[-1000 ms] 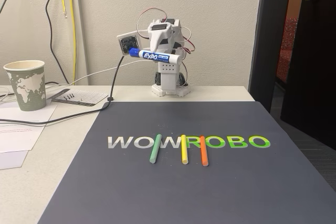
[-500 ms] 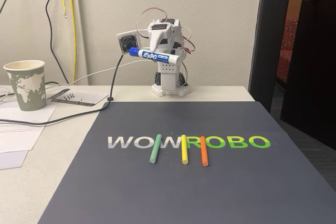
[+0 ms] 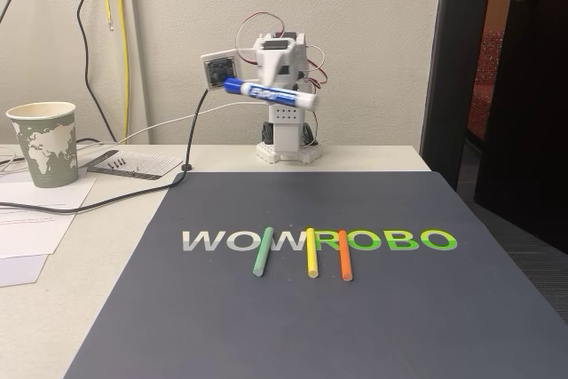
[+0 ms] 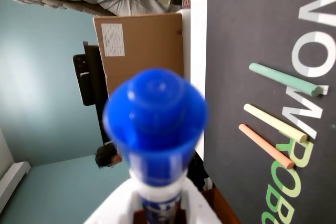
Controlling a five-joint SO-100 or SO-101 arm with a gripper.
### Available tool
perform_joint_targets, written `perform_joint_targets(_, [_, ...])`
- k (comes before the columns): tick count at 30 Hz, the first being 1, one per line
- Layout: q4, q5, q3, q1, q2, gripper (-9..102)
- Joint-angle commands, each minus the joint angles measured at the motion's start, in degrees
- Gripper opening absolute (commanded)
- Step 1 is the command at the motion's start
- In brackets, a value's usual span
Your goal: Pick up the blue marker.
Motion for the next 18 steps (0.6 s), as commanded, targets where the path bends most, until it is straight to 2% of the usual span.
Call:
perform_joint_targets(1, [-0.09,-0.44,-0.62,-0.53,0.97,1])
perform_joint_targets(18, [0.18,-1.41,-0.44,-1.05,1.23,1])
